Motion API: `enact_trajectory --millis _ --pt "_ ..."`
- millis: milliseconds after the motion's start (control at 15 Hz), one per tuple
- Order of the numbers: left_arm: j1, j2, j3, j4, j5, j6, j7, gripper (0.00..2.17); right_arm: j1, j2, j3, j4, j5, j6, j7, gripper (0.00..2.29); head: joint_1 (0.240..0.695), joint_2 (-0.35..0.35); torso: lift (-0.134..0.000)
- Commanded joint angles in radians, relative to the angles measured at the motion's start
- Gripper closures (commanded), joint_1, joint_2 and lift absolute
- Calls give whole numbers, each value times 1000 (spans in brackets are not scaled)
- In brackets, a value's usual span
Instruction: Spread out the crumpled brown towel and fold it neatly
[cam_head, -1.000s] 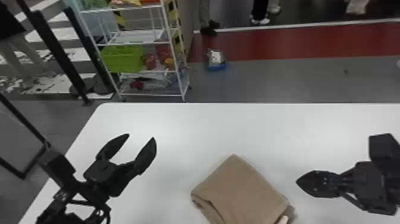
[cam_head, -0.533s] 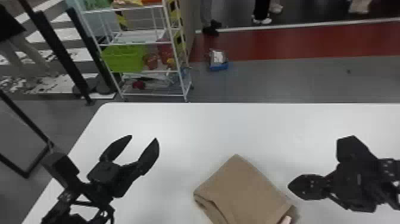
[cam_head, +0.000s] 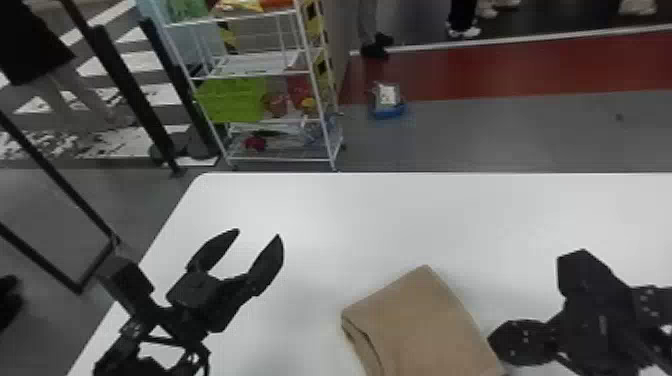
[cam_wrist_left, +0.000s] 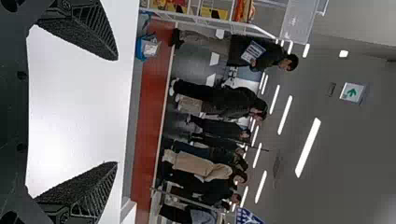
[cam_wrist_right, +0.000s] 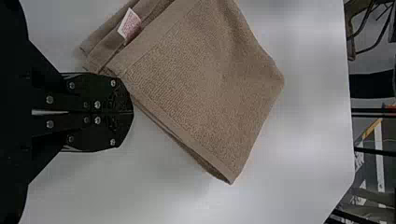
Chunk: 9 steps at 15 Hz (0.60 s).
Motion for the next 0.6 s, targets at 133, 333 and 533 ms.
enact_trajectory --millis 133,333,533 --pt "4 0 9 0 2 -3 -3 83 49 1 68 -68 -10 6 14 1656 695 303 -122" --pt "4 0 9 -2 2 -9 -5 83 54 13 131 -83 8 12 9 1656 695 350 -122" --pt "10 0 9 2 13 -37 -11 80 62 26 128 -93 -25 9 12 1656 695 350 -122"
